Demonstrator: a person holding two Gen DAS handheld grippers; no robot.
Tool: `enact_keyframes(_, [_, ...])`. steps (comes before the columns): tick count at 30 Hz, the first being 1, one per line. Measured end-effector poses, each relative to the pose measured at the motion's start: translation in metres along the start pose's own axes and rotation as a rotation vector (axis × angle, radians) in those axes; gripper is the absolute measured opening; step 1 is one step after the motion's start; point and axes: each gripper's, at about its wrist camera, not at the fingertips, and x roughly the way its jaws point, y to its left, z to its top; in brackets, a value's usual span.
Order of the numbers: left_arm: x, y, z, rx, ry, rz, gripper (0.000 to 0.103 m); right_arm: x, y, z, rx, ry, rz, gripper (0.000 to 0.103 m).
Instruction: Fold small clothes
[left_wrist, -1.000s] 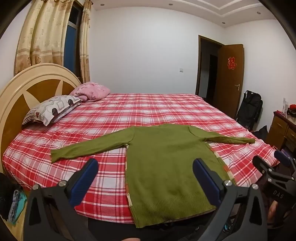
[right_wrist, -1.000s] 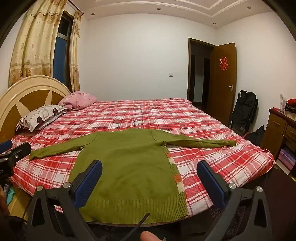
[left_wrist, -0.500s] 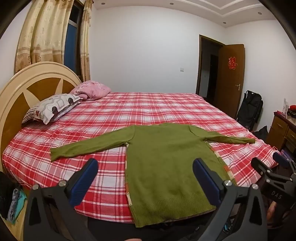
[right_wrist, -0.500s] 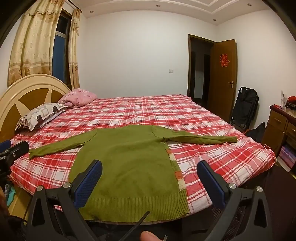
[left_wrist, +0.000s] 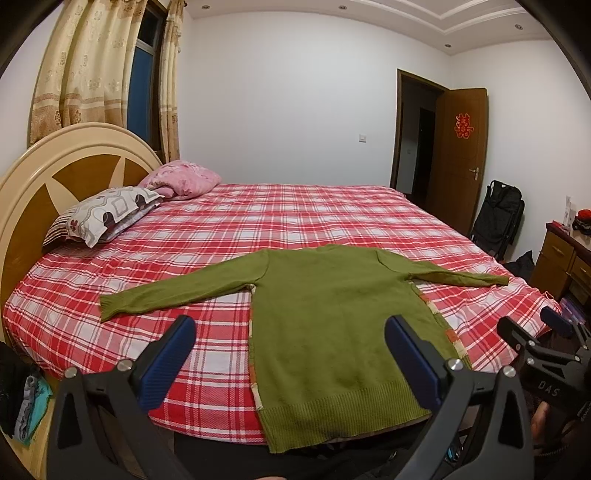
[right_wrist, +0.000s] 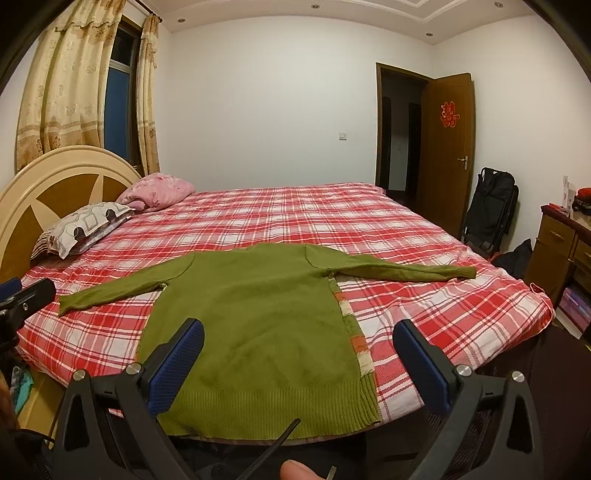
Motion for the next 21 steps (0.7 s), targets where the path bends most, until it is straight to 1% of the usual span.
enact_keyframes(21, [0.0045, -0.0020, -0.0012, -0.005, 0.006, 0.000, 0.103, 0.0019, -0.0011, 0.0001, 0.008, 0.008, 0.004, 0.102])
